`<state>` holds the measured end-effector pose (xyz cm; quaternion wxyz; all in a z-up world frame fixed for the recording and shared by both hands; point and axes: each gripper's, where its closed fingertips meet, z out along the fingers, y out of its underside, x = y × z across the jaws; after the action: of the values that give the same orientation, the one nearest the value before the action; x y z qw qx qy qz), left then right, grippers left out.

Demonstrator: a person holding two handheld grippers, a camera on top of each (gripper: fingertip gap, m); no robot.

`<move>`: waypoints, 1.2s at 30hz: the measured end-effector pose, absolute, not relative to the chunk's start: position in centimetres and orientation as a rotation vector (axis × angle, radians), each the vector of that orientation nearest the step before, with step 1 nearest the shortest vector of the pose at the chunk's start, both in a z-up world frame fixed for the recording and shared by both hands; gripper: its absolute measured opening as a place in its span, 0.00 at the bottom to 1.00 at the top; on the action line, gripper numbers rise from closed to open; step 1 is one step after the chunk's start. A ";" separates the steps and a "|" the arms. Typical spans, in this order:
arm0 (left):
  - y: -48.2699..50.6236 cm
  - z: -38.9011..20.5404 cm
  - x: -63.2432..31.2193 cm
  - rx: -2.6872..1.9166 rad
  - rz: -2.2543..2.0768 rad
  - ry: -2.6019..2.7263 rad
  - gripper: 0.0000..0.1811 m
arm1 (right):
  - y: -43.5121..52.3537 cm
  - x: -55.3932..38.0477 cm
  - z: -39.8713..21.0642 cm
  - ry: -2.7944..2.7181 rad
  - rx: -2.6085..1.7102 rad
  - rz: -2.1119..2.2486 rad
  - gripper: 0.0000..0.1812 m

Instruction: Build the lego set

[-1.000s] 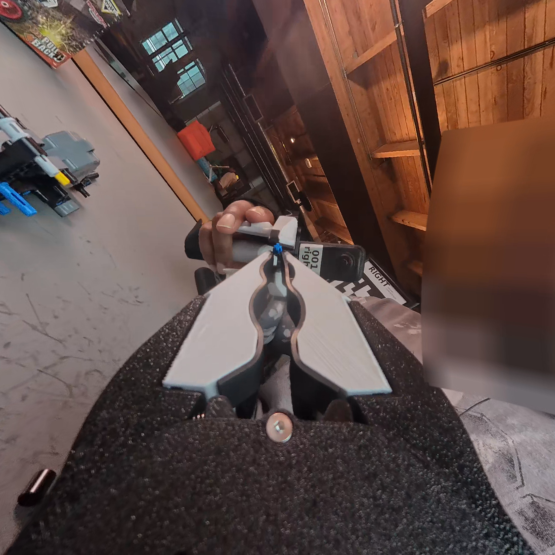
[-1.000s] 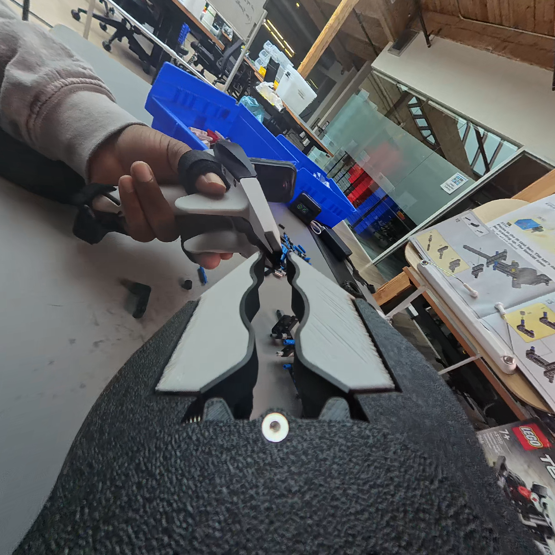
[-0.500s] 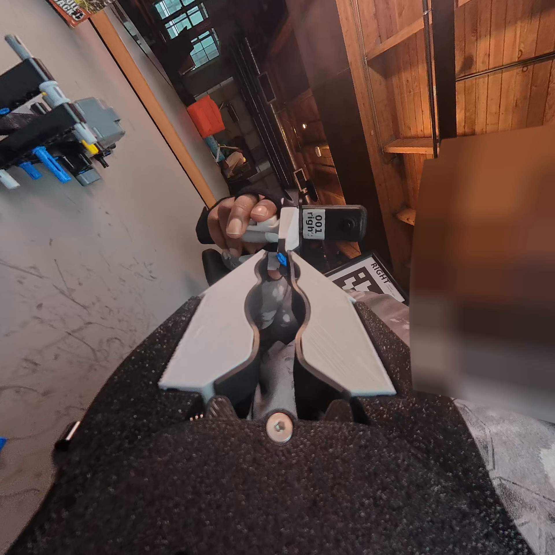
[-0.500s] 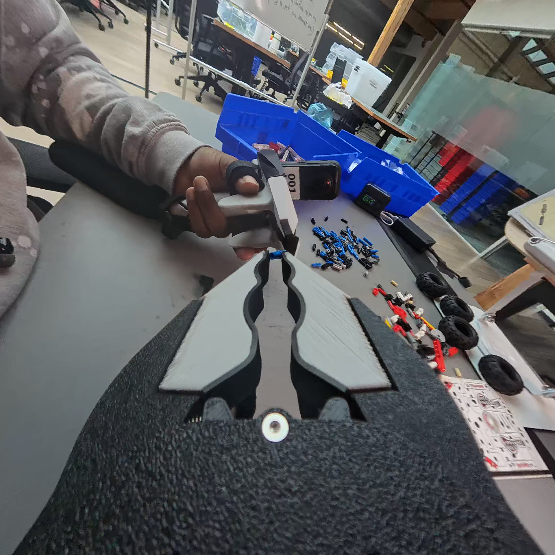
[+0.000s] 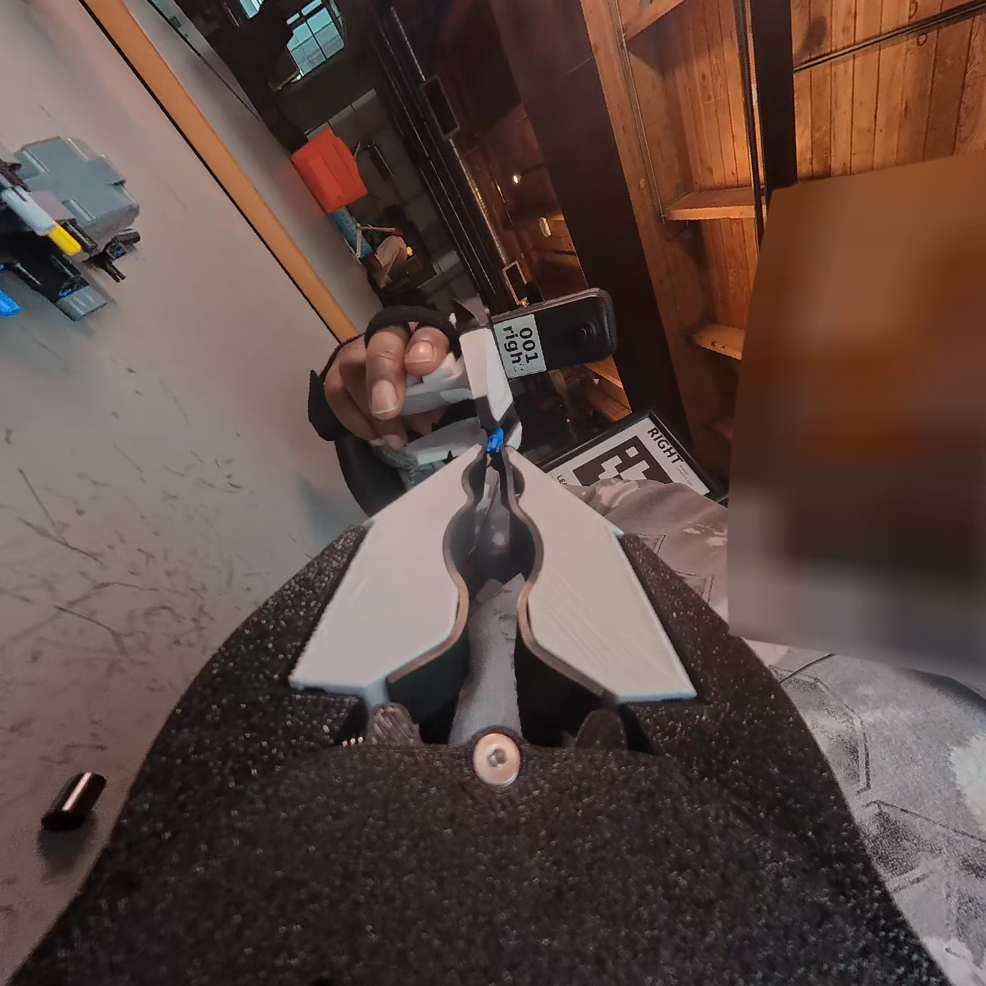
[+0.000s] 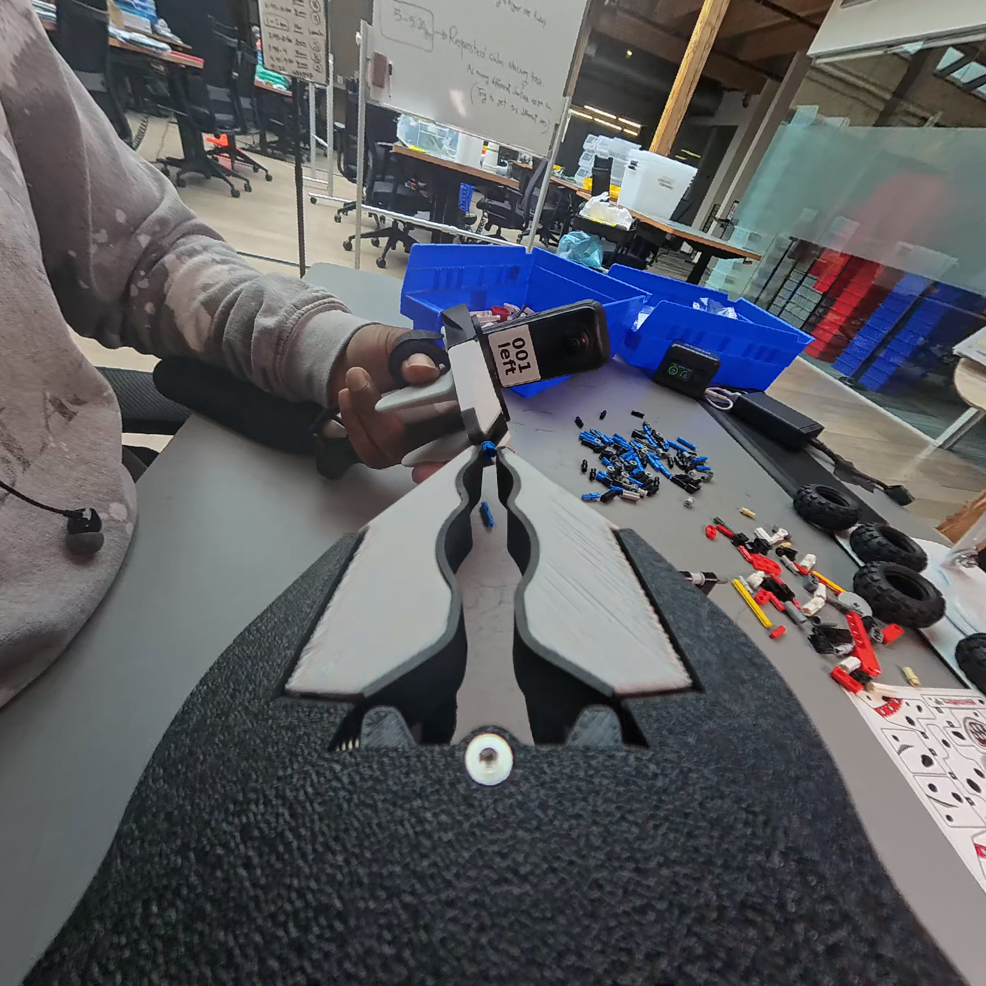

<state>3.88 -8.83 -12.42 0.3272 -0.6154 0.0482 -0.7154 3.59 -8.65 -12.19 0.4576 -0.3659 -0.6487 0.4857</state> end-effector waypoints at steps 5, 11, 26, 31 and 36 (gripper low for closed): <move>-8.9 -12.3 3.9 -1.607 -1.875 0.128 0.03 | -8.7 3.6 -12.1 -1.592 -0.883 1.176 0.02; -9.1 -12.2 4.1 -1.603 -1.901 0.125 0.03 | -9.2 3.7 -12.2 -1.617 -0.850 1.160 0.03; -9.5 -14.0 2.6 -1.834 -1.465 0.431 0.14 | -8.3 3.6 -13.5 -1.680 -1.024 1.171 0.02; -10.9 -21.7 -2.2 -2.144 -0.624 0.901 0.19 | -8.4 3.4 -18.3 -1.892 -1.270 1.061 0.02; -12.9 -24.6 -0.8 -2.148 -0.480 1.147 0.21 | -10.2 3.0 -20.4 -2.043 -1.405 1.003 0.02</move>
<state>-0.84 -12.86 -24.58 0.3239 -0.8188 0.4371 -0.1831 3.04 -10.24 -20.41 0.2313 -0.5111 -0.7431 0.3647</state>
